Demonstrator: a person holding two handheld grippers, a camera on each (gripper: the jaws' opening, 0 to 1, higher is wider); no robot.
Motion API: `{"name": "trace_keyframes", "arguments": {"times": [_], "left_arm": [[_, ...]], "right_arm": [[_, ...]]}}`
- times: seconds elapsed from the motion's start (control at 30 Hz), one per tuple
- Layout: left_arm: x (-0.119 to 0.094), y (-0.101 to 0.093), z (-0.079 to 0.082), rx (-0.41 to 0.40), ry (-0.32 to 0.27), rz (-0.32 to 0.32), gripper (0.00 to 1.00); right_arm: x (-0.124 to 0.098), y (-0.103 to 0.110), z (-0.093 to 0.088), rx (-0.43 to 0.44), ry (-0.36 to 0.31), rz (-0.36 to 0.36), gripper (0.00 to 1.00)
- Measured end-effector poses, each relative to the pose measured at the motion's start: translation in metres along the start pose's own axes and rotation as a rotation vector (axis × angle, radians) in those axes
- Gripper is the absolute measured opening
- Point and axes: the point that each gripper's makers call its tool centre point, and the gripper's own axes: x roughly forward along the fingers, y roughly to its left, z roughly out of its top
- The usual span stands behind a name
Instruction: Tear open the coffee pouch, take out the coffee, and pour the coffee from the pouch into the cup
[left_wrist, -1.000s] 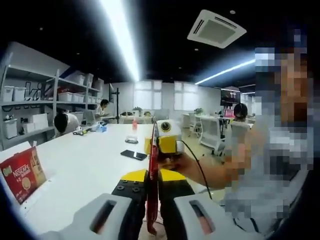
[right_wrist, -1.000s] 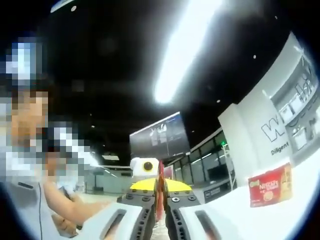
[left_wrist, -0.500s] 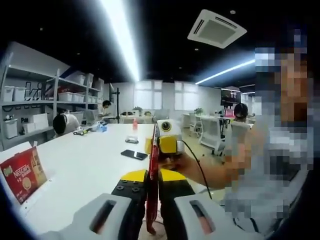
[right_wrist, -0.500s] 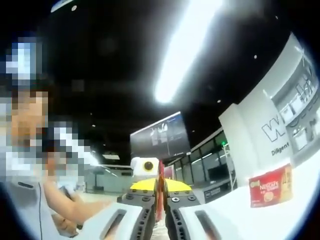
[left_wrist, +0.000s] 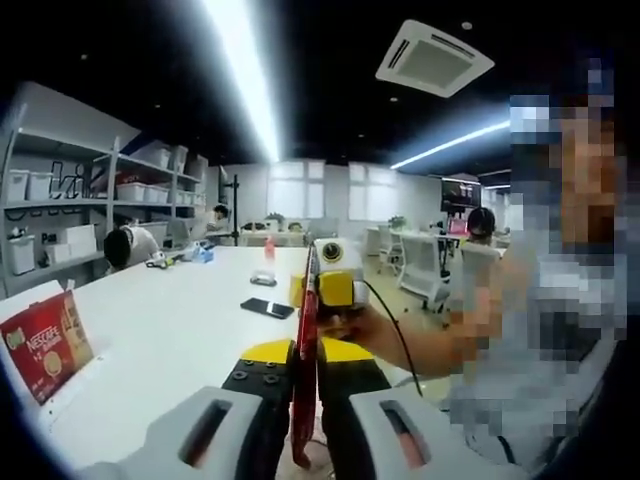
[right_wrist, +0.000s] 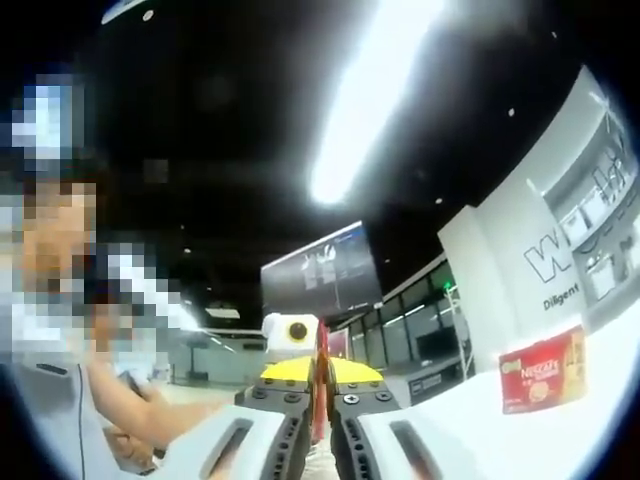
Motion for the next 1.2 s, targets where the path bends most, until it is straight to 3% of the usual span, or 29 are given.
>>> {"name": "trace_keyframes", "arguments": {"times": [1.2], "left_arm": [[-0.0026, 0.0038, 0.0056, 0.013, -0.013, 0.013, 0.12]], "right_arm": [[0.0056, 0.0005, 0.0042, -0.017, 0.007, 0.007, 0.05]]}}
